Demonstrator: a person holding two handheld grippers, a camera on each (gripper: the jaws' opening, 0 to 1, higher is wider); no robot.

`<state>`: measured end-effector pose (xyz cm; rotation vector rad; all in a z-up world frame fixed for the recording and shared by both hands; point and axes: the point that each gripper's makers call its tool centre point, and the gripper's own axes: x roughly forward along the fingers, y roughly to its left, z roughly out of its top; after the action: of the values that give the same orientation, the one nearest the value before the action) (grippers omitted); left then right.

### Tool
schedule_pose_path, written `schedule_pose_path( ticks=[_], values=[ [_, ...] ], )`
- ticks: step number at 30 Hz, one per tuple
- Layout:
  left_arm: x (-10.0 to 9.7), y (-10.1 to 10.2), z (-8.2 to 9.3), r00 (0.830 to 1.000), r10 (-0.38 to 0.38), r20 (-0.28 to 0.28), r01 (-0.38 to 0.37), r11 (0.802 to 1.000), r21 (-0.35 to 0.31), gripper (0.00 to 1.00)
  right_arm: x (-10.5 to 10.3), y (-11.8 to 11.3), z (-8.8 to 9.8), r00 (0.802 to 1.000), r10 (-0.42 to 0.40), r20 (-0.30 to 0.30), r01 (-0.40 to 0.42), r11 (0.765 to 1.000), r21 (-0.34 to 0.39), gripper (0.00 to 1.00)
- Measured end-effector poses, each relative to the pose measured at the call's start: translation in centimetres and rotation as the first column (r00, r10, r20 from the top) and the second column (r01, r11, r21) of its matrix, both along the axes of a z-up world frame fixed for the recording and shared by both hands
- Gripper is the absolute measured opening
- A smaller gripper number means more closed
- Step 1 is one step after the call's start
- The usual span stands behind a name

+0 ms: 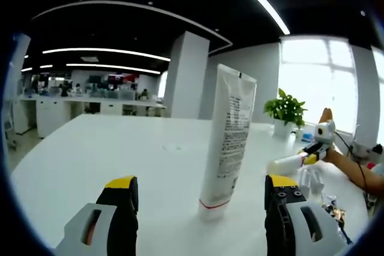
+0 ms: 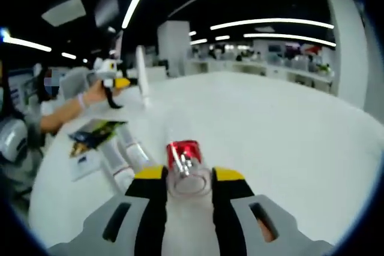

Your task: Arrange the skincare products in the storage area until every visible bottle or jar stands upright without overlapping.

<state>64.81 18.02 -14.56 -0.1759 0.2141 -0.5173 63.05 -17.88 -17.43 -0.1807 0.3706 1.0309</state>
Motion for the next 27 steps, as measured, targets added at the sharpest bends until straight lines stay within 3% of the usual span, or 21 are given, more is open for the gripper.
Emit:
schedule_pose_path(
  ticks=[4,14,19,24,27],
  values=[
    [0.2,0.0,0.1,1.0,0.001,0.004,-0.001,1.0,0.01,0.89,-1.1,0.2,2.1,0.999,-0.043,-0.002,0.043,0.996,-0.074,0.26],
    [-0.1,0.1,1.0,0.999,0.004,0.032,-0.005,0.999,0.034,0.89,-3.7,3.0,6.1,0.974,-0.189,-0.128,0.156,0.959,-0.235,0.25],
    [-0.2,0.5,1.5,0.999,0.009,0.043,-0.01,1.0,0.009,0.89,-4.3,5.2,7.4,0.956,-0.252,-0.149,0.17,0.893,-0.417,0.26],
    [-0.1,0.7,1.8,0.999,0.016,0.046,-0.015,1.0,-0.009,0.89,-3.7,7.1,7.8,0.907,-0.362,-0.216,0.189,0.807,-0.56,0.26],
    [-0.3,0.7,2.2,0.998,0.018,0.055,-0.017,1.0,-0.013,0.89,-2.1,7.8,8.4,0.877,-0.415,-0.242,0.184,0.756,-0.628,0.26]
  ],
)
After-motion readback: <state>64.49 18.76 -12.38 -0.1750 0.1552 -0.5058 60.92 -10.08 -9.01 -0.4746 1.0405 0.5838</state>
